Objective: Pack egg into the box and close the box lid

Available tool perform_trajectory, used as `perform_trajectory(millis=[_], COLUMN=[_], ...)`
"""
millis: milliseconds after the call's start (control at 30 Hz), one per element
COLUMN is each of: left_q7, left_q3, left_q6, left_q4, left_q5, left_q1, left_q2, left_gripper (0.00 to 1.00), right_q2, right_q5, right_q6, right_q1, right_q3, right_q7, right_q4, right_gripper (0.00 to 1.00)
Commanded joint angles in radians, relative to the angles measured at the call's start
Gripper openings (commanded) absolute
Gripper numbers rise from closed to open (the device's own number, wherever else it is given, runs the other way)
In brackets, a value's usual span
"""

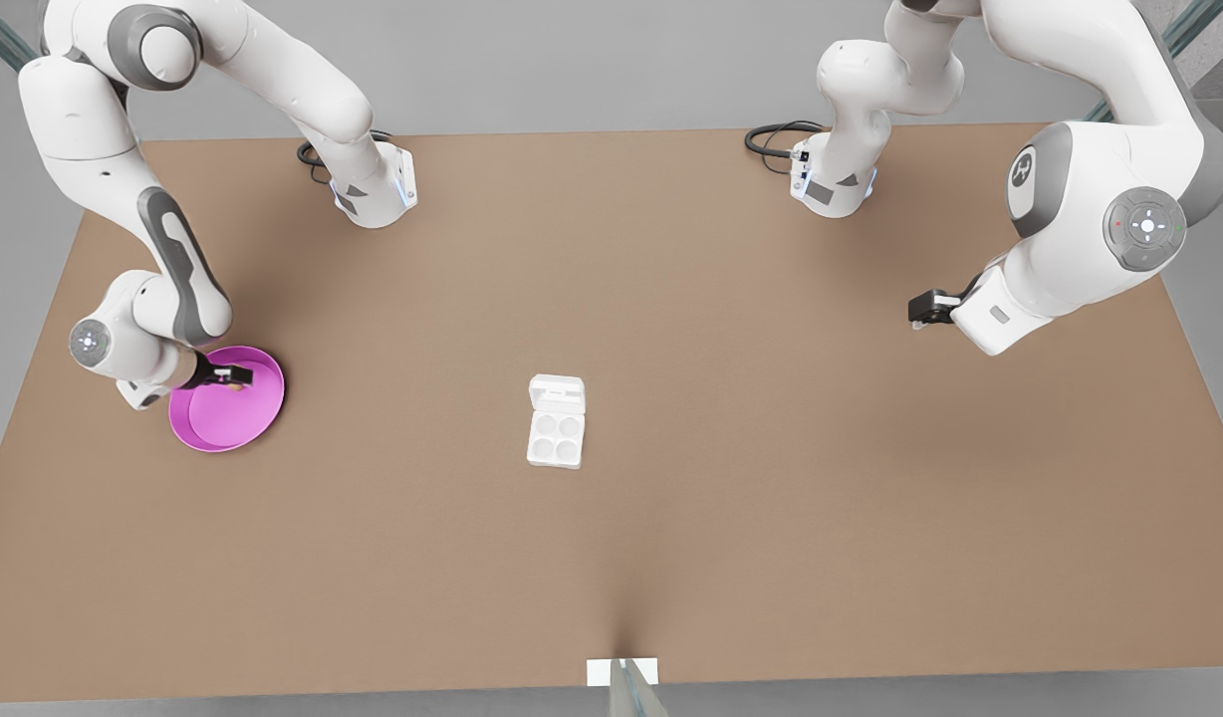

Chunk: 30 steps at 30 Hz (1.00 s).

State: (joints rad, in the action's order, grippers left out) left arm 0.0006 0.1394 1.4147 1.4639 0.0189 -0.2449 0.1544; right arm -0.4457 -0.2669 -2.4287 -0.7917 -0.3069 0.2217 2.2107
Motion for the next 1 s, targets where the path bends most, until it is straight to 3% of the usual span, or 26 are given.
perform_trajectory(millis=[0,267,367,400,433,467,833,967], left_q7=[-0.001,-0.001,-0.001,-0.001,-0.001,-0.001,-0.001,-0.001], left_q3=[0.000,0.002,0.000,0.000,0.000,0.002,0.000,0.000], left_q6=[0.000,0.000,0.000,0.000,0.000,0.000,0.000,0.000], left_q4=[0.000,0.004,0.003,0.003,0.003,0.003,0.007,0.007], left_q5=[-0.001,-0.001,-0.001,-0.001,-0.001,-0.001,-0.001,-0.001], left_q1=[0.001,-0.001,-0.001,-0.001,-0.001,-0.001,-0.001,-0.001], left_q2=[0.000,0.002,0.002,0.002,0.002,0.002,0.002,0.002], left_gripper=[1.00,1.00,1.00,1.00,1.00,1.00,1.00,1.00], right_q2=[0.001,0.002,0.002,0.002,0.002,0.002,0.012,0.050], right_q5=[0.000,0.005,0.005,0.005,0.005,0.005,0.005,0.009], right_q6=[0.008,0.036,0.037,0.037,0.037,0.037,0.033,0.034], right_q1=[0.000,0.008,0.008,0.008,0.011,0.015,0.022,-0.003], right_q3=[0.000,-0.006,-0.006,-0.006,-0.006,-0.006,-0.018,-0.089], right_q7=[0.008,-0.007,-0.007,-0.004,-0.004,-0.004,0.005,0.010], right_q4=[0.001,0.017,0.017,0.017,0.015,0.015,0.004,0.004], right_gripper=[1.00,1.00,0.86,0.55,0.45,0.42,0.40,0.39])
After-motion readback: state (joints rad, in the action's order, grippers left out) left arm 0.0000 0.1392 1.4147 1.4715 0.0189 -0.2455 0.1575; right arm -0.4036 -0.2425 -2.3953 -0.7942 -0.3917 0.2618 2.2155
